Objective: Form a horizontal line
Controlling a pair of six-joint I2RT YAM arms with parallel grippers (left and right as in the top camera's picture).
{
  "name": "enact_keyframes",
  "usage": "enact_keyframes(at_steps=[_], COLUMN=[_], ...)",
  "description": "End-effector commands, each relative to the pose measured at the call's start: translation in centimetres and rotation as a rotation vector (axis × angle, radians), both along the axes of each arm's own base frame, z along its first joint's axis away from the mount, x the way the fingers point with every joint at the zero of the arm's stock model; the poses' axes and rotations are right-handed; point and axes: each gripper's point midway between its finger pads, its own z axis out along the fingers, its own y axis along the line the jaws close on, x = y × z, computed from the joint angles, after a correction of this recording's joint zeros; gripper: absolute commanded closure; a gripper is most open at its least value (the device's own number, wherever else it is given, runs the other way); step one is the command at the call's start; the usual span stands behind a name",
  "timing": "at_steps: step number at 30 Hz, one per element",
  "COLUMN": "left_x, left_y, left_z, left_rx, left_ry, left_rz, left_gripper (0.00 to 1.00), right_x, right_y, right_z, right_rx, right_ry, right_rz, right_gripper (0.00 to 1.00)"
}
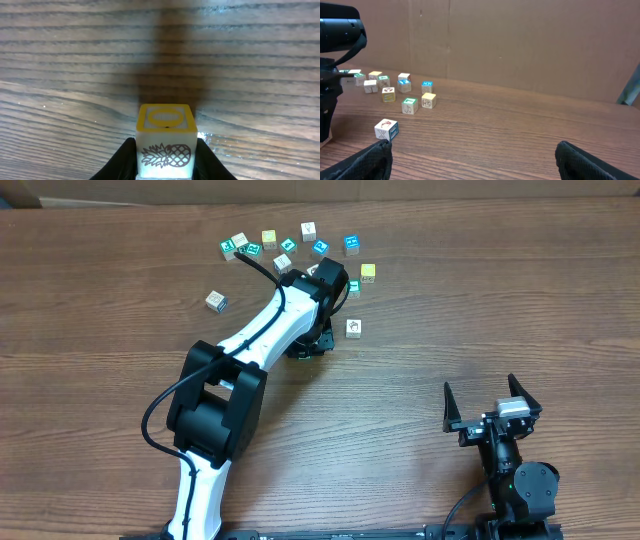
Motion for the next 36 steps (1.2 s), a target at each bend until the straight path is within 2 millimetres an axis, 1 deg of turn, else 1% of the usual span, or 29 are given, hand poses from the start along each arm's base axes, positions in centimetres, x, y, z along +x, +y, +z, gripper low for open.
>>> enact_keyframes(at_steps=[1,14,20,22,23,25,28,30,32,36], left_x=[-0.19,-0.41,-0.44,-0.43,-0.43,-0.42,-0.43,-0.43,-0.44,-0.46], left_y=[0.57,0.67,0.69,0.69,0.69,0.7,0.69,0.69,0.7,0.69], left_z=[-0.62,-0.62,-0.62,-0.62,-0.62,-0.62,-0.62,-0.62,-0.62,-0.62], left_rx=[0.025,0.029,0.031,0.031,0.031,0.031,0.031,0.031,0.031,0.033], left_ry=[0.003,0.012,0.014,0.014,0.014,0.014,0.014,0.014,0.015,0.018], left_rz=[0.025,0.021,0.017,0.014,0.014,0.014,0.014,0.014,0.013,-0.017], left_gripper=[0.76,0.71,0.6,0.6,0.6,0.66,0.69,0.73,0.74,0.73], right_x=[0.01,0.01,0.01,0.01,0.01,0.01,0.01,0.01,0.01,0.01], right_y=[-0.08,-0.08,-0.08,-0.08,-0.08,-0.08,-0.08,-0.08,-0.08,-0.08], right_z=[-0.16,-0.16,-0.16,-0.16,-0.16,-0.16,-0.16,-0.16,-0.16,-0.16], right_rx=[-0.003,-0.004,-0.003,-0.004,-0.003,-0.004,-0.004,-0.003,-0.003,-0.003], right_ry=[-0.005,-0.005,-0.005,-0.005,-0.005,-0.005,-0.005,-0.005,-0.005,-0.005], right_rz=[-0.001,-0.001,-0.001,-0.001,-0.001,-0.001,-0.001,-0.001,-0.001,-0.001], right_gripper=[0.0,0.0,0.0,0.0,0.0,0.0,0.0,0.0,0.0,0.0])
